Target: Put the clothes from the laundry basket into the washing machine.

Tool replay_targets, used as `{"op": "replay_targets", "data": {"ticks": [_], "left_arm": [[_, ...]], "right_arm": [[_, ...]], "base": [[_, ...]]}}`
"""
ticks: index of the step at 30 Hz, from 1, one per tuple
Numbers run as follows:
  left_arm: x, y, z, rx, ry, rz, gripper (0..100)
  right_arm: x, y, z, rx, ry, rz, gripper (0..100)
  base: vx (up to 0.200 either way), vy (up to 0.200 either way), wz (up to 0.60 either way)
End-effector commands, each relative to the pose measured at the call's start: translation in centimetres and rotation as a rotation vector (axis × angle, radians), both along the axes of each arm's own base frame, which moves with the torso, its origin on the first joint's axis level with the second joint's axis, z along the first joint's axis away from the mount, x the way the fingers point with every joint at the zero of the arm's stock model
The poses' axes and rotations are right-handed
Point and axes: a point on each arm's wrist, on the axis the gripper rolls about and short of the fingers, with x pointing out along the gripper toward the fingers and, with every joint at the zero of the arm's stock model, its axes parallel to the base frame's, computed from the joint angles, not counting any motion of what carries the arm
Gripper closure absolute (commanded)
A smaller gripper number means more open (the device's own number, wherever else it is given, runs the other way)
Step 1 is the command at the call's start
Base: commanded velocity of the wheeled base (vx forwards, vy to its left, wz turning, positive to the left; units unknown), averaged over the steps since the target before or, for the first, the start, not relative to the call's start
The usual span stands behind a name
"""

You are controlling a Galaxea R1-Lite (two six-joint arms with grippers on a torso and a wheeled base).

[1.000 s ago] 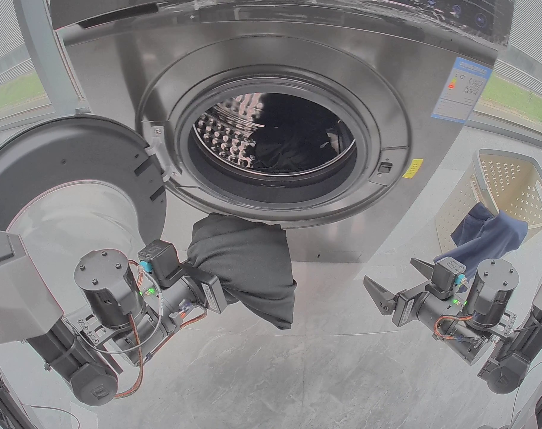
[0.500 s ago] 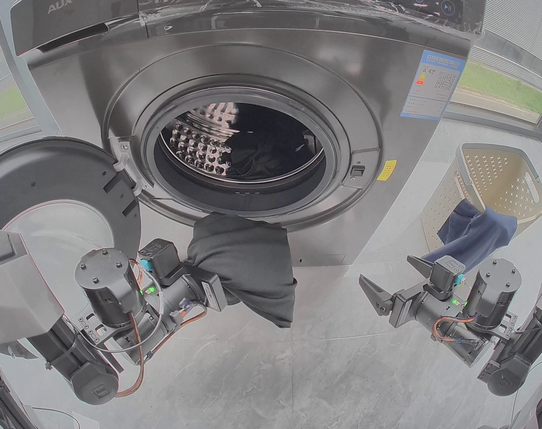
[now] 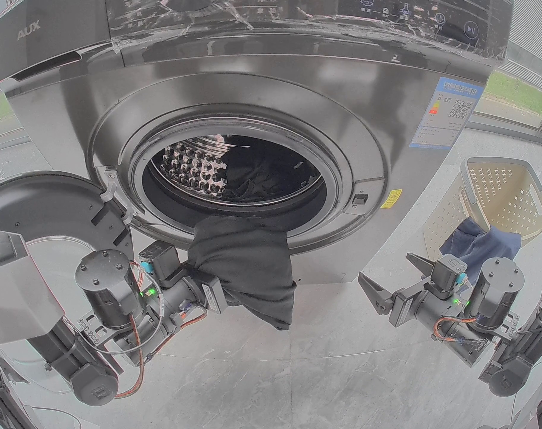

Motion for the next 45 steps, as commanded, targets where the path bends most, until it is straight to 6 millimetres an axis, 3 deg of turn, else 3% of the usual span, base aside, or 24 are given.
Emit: {"op": "replay_targets", "data": {"ticks": [1,5,23,29,35,45], "left_arm": [[0.0,0.0,-0.1,0.002,0.002,0.001,100],[0.0,0.0,-0.1,0.003,0.003,0.000,100],[-0.2,-0.3,-0.4,0.011,0.012,-0.011,100],[-0.3,-0.5,-0.4,0.010,0.011,-0.016,100],[0.0,-0.7,0.0,0.000,-0.006,-0.016,100],[3.6,-3.0,-0.6,0.016,-0.072,0.031,100]], "right_arm": [[0.0,0.0,0.0,0.000,0.000,0.000,0],[0.0,0.0,0.0,0.000,0.000,0.000,0],[0.0,0.0,-0.2,-0.003,0.006,0.002,0],[-0.2,0.1,-0.2,-0.004,0.008,0.008,0],[-0.8,0.6,-0.2,-0.008,0.008,0.022,0],[-2.1,1.2,0.0,-0.039,-0.008,0.060,0]], "base": [[0.000,0.200,0.00],[0.000,0.200,0.00],[0.000,0.000,0.00],[0.200,0.000,0.00],[0.000,0.000,0.00],[0.000,0.000,0.00]]}}
